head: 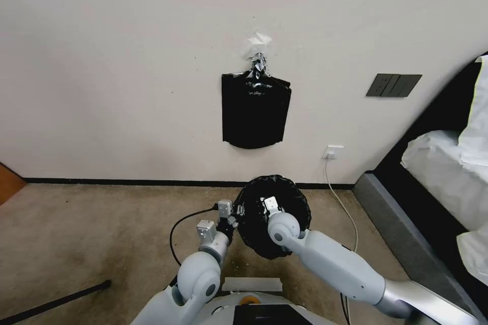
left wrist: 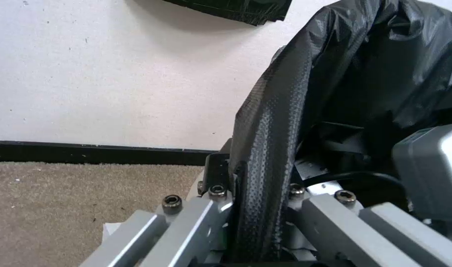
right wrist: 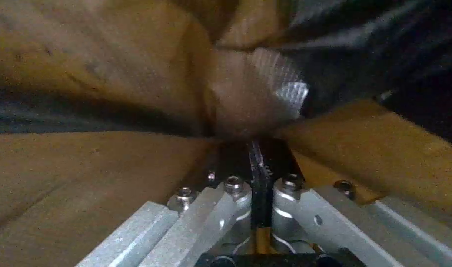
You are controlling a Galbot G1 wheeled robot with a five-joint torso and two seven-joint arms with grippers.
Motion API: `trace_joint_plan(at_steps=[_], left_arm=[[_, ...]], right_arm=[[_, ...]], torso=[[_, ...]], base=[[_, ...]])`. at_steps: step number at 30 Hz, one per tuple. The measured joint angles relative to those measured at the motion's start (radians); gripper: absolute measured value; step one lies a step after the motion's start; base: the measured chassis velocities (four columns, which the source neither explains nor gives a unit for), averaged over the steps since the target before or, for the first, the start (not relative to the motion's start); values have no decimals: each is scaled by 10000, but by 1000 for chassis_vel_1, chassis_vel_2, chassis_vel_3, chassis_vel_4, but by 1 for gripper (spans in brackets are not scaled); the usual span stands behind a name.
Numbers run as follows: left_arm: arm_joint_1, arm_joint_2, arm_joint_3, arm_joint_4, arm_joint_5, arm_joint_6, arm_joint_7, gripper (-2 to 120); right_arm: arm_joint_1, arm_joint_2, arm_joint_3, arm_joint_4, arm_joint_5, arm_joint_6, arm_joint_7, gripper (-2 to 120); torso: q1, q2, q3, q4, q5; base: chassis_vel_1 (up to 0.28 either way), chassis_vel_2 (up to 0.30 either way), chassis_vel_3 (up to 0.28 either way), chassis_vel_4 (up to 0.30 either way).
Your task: Place a trash bag onto the trash bin.
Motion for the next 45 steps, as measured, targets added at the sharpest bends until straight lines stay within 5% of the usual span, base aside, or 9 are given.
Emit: trace_joint_plan(at_steps=[29,36,45], left_arm=[[104,73,-11,-235,-250,57,-17,3],[-12,69,-47,-65,-251,53,-59,3],[-258,-167,-1,582,-292,60,-261,3]], right_arm=[[-57,-29,-25,-197,-43,2,-22,0],[-167,-496,117,761,208,0,32,0],[-816,-1388,717,2938,878,-2,-5,28]], torso=[[0,0,0,0,1],[0,0,0,0,1],[0,1,0,0,3]], base=[[0,0,0,0],[0,0,0,0],[0,0,0,0]])
